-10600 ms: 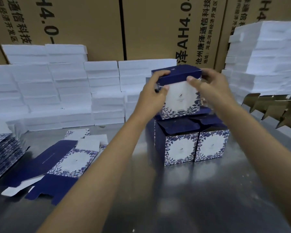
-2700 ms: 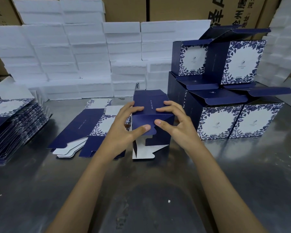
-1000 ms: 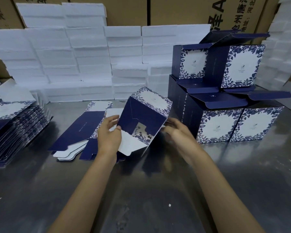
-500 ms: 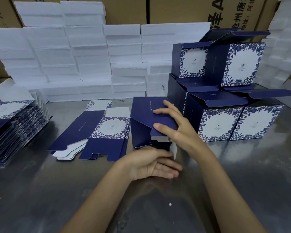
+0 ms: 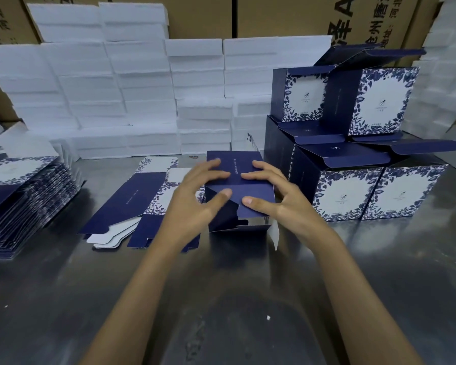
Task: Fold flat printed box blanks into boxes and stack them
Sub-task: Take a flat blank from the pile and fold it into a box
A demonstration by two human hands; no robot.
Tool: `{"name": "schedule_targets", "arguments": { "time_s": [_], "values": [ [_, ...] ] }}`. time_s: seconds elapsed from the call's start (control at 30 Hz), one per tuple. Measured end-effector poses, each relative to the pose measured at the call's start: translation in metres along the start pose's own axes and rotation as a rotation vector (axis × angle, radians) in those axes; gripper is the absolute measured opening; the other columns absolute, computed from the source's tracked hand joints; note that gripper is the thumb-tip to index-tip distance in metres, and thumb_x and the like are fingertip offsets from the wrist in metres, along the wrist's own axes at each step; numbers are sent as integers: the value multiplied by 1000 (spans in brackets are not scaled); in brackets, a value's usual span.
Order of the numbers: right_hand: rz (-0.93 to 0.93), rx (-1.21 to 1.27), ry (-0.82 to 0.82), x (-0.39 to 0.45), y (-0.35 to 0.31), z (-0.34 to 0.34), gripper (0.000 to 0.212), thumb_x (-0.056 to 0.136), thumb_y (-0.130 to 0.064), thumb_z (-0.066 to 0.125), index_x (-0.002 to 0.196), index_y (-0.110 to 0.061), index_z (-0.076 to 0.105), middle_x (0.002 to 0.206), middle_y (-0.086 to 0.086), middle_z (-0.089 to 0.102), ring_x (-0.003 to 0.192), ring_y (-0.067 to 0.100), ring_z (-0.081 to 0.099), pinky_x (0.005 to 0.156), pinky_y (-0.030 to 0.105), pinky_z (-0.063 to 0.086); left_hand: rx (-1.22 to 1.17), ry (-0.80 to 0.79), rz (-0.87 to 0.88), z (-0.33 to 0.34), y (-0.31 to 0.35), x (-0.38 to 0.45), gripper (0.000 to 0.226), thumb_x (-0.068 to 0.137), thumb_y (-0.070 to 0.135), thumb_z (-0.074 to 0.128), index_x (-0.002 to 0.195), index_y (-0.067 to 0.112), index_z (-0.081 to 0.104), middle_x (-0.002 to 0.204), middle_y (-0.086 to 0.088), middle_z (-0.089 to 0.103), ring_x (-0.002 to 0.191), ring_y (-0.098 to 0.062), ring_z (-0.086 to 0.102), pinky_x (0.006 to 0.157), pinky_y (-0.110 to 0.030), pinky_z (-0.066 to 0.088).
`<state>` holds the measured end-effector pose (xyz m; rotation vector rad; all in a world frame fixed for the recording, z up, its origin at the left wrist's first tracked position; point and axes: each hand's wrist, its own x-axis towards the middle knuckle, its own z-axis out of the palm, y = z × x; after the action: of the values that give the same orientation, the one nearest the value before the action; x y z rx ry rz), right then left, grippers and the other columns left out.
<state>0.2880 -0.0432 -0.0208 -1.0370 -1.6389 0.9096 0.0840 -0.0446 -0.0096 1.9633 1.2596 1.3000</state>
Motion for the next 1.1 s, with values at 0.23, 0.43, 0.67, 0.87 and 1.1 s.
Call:
{"name": "schedule_targets", "arguments": {
  "time_s": [0.23, 0.43, 0.67, 0.87, 1.1],
  "values": [
    [-10, 35, 199, 3, 0, 13, 31, 83, -5, 80, 109, -21, 77, 140, -12, 55, 129, -2, 51, 112, 43, 43, -14, 121, 21, 16, -2, -1, 24, 89, 13, 73, 112, 19, 74, 128, 11, 65, 138, -5, 40, 114, -22, 31],
    [-6, 96, 193, 1, -2, 14, 25, 84, -6, 79, 105, -19, 79, 139, -12, 56, 130, -5, 49, 116, 38, 39, -78, 131, -10, 18, -4, 0, 19, 85, 18, 77, 104, 22, 78, 124, 13, 67, 136, -5, 42, 111, -40, 38],
    [-11, 123, 193, 2, 0, 13, 23, 84, -6, 79, 103, -19, 80, 138, -13, 57, 128, -5, 50, 109, 33, 44, -133, 85, -24, 12, -6, 2, 21, 87, 15, 75, 102, 29, 76, 120, 16, 69, 135, 1, 42, 109, -15, 30],
    [-34, 115, 213, 2, 5, 14, 21, 86, -8, 78, 104, -17, 80, 136, -12, 60, 128, -2, 52, 114, 42, 41, -157, 89, -6, 14, -4, 1, 21, 89, 10, 72, 103, 26, 76, 114, 18, 71, 133, 3, 46, 105, -7, 32],
    [91, 195, 137, 3, 9, 5, 65, 85, -8, 77, 136, -44, 58, 152, -22, 44, 142, -4, 36, 117, 34, 37, 17, 148, 176, 22, -3, -1, 28, 90, -2, 65, 91, 25, 74, 111, 16, 69, 121, 1, 51, 105, -22, 38]
  ]
}}
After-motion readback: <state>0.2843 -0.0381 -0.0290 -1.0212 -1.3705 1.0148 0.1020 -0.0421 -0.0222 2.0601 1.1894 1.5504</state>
